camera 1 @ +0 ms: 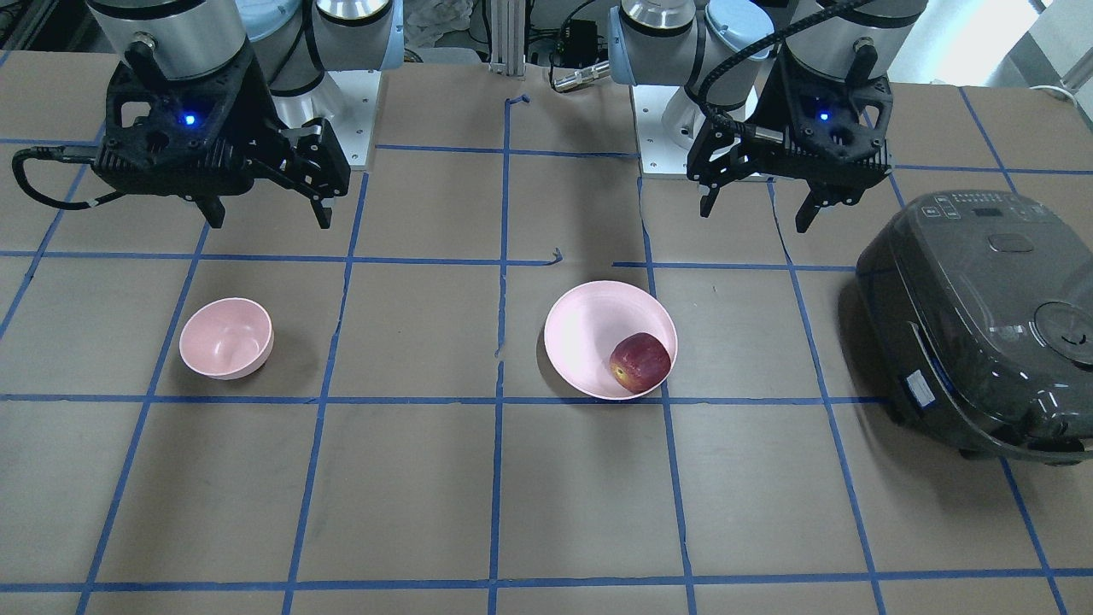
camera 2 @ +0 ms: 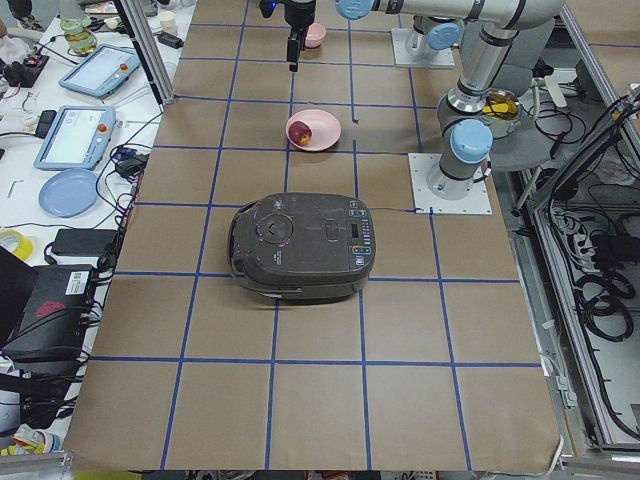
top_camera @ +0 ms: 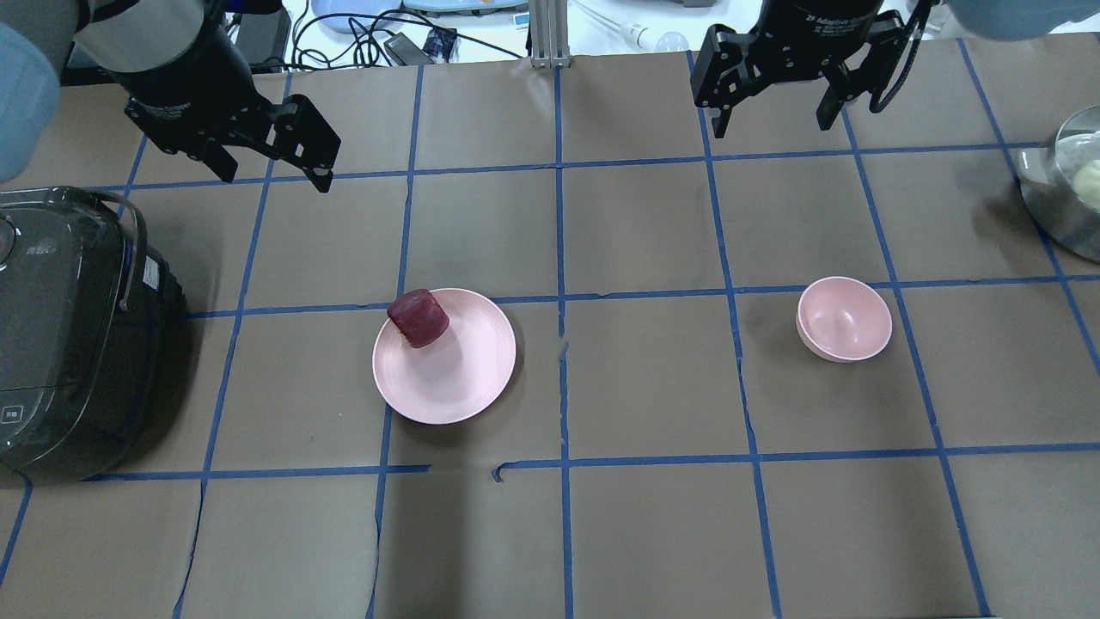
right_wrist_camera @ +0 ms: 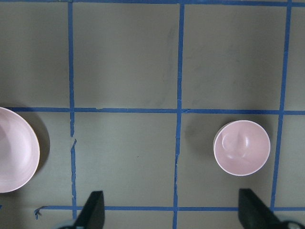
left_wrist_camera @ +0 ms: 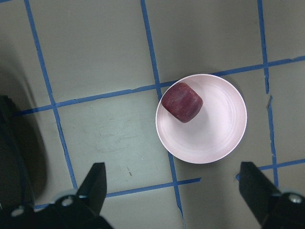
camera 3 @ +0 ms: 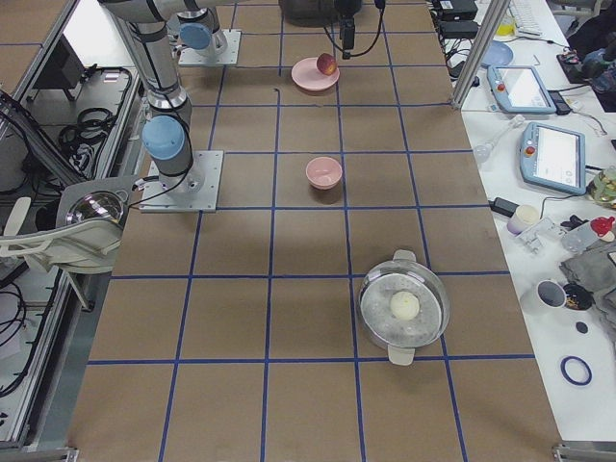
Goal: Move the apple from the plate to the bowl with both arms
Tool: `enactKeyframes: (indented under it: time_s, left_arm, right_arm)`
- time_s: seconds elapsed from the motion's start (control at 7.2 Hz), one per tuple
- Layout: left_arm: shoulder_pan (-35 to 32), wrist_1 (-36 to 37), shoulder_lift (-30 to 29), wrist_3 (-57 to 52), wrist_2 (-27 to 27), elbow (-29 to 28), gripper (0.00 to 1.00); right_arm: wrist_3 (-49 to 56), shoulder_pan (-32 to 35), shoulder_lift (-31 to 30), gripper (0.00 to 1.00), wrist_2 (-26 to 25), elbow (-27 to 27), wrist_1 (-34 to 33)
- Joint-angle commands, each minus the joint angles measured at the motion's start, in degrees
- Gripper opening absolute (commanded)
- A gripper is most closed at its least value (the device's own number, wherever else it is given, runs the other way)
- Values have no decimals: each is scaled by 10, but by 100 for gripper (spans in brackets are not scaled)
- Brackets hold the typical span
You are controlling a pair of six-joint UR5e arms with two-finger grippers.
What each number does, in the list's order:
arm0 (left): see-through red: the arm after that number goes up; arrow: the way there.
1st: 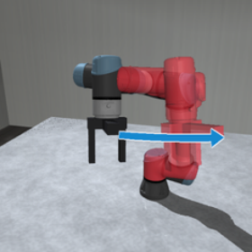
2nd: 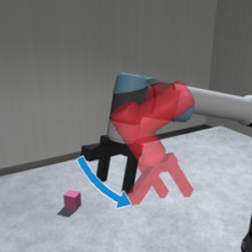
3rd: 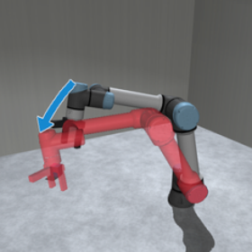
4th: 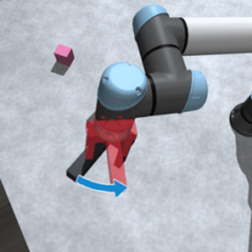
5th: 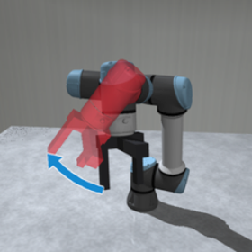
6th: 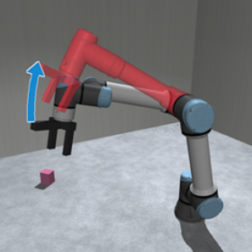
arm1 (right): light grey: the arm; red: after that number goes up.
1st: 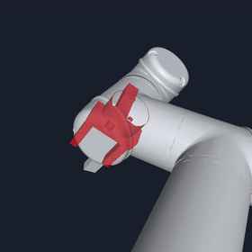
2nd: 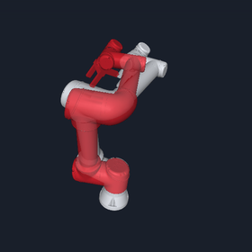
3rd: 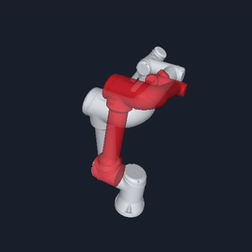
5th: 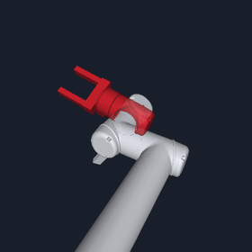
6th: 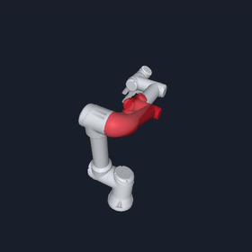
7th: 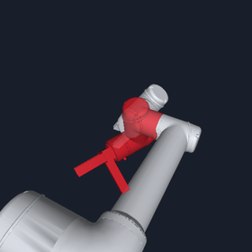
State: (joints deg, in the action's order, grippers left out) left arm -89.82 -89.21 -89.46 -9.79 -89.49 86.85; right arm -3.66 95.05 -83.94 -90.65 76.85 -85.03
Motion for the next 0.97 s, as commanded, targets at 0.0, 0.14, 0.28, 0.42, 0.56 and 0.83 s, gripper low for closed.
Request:
enactKeyframes:
  time_s: [0.0,0.14,0.28,0.42,0.56,0.83]
  left_arm:
    - [0,-1,0,0,-1,0,100]
    - [-1,-1,1,0,-1,0,100]
    - [-1,-2,1,2,-2,1,100]
    - [-1,-1,0,5,-1,5,100]
    - [-1,-1,-1,20,0,5,100]
    - [-1,0,-4,21,0,6,100]
  right_arm:
    - [-2,0,0,100,0,0,-1]
    - [-2,0,0,100,0,0,-1]
    - [-2,0,1,100,0,0,-1]
    - [-2,0,0,100,1,0,-1]
    - [-2,0,0,100,1,1,-1]
    - [-2,0,0,100,1,1,-1]
